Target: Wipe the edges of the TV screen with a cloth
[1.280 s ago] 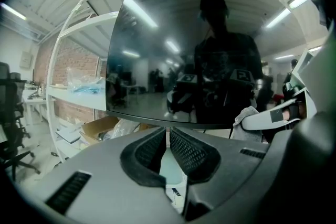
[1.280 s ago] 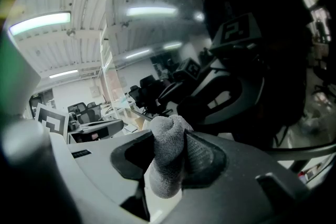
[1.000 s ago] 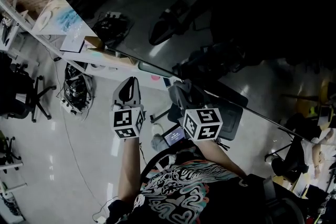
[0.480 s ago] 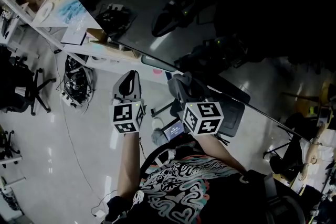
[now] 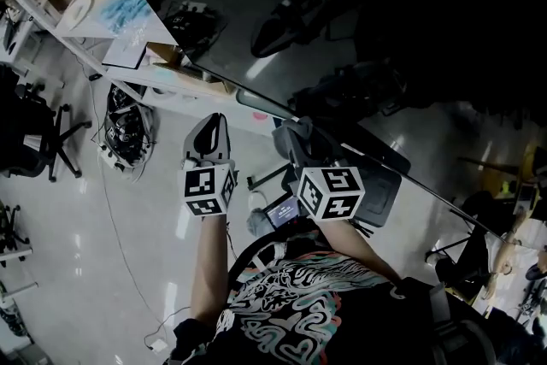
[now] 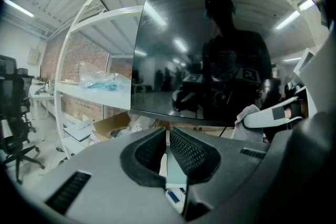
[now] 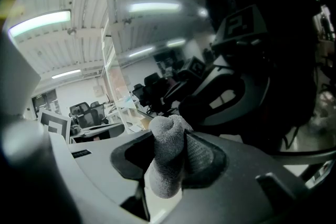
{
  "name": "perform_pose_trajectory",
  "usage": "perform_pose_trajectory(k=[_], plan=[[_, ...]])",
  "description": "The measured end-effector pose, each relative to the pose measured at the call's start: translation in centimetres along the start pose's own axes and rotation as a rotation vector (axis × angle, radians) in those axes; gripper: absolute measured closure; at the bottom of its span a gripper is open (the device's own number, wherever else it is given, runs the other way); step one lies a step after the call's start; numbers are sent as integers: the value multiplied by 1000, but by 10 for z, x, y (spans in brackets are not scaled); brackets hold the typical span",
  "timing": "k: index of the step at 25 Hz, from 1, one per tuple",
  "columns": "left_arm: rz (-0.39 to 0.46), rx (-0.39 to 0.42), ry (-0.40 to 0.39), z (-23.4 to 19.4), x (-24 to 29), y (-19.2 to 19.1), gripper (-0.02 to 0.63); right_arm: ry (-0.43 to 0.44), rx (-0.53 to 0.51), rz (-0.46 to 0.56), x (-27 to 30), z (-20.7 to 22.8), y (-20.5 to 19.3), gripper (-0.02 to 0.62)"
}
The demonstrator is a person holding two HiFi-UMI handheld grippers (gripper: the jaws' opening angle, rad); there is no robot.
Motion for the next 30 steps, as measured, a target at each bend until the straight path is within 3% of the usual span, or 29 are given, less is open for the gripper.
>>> perform_pose_trajectory(k=[17, 30], plan=[[-23, -26, 22, -42, 36, 0, 571, 66, -9, -18, 71, -28, 12, 431], [-40, -46, 39, -81, 57, 2, 571, 72, 92, -1, 111, -42, 19, 433]])
Point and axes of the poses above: the fingertips, and each gripper's own axes: x forward along the fingers, z to its right, y out of its top, the point moved 1 cm from there along -x, backward along the fingers, and after that the axes turned 15 degrees about y, right-handed, at the moved point
